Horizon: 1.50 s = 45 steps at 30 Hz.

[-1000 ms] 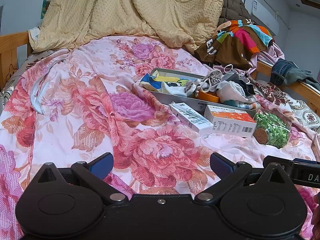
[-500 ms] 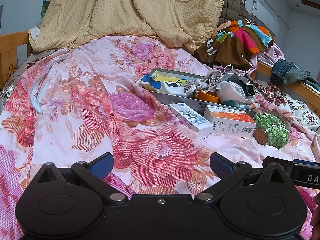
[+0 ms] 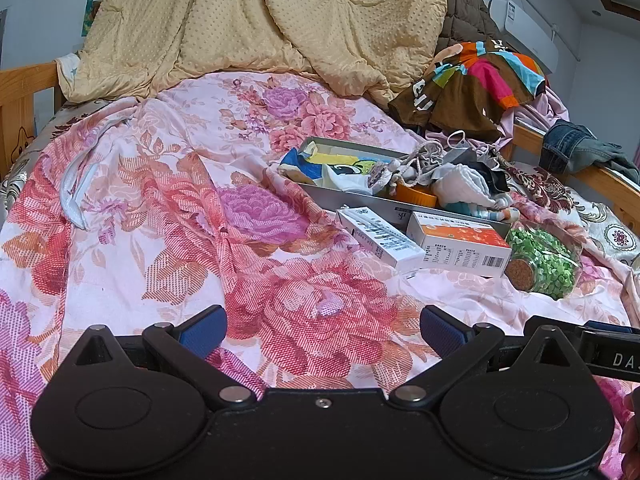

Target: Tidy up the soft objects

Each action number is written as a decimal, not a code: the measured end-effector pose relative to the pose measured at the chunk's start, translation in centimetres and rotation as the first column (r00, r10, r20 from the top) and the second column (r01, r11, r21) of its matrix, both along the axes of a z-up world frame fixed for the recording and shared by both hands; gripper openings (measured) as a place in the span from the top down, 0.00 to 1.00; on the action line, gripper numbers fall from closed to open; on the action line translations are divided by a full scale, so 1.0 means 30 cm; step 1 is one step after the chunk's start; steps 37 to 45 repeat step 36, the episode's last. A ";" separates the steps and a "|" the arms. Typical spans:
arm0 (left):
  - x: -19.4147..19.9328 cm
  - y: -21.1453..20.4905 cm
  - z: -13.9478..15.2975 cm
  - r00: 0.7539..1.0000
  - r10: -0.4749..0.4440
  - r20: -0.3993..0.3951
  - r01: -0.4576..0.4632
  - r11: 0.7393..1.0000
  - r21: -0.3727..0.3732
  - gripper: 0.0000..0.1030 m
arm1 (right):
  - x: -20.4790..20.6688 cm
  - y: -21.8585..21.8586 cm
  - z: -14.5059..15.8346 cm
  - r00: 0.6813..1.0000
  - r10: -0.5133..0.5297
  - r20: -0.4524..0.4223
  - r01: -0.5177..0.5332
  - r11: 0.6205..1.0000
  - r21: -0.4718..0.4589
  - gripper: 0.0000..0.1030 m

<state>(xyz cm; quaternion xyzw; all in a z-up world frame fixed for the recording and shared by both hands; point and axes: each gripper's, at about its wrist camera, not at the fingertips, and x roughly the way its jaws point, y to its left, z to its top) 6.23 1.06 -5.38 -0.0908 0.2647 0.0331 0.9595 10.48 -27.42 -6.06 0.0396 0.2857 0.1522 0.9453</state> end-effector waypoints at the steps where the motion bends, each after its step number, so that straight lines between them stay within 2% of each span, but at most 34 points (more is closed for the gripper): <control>1: 0.000 0.000 0.000 1.000 0.000 0.000 0.000 1.000 0.000 0.01 | 0.000 0.000 0.000 1.000 0.000 0.000 0.000 1.000 0.000 0.00; 12: -0.010 -0.016 0.002 1.000 0.005 0.000 -0.005 1.000 0.022 0.01 | 0.001 0.000 0.000 1.000 0.001 -0.001 -0.001 1.000 0.000 0.00; 17: -0.008 0.000 0.001 1.000 -0.007 -0.006 0.007 1.000 -0.029 0.01 | 0.002 0.001 0.000 1.000 0.000 -0.001 0.000 1.000 0.000 0.00; 33: -0.004 -0.005 -0.008 1.000 0.010 -0.012 -0.010 1.000 0.008 0.01 | 0.001 0.002 -0.004 1.000 0.001 -0.003 -0.001 1.000 -0.001 0.00; 45: -0.005 -0.003 -0.008 1.000 0.012 -0.012 -0.012 1.000 0.006 0.01 | 0.001 0.002 -0.005 1.000 0.001 -0.004 -0.001 1.000 -0.001 0.00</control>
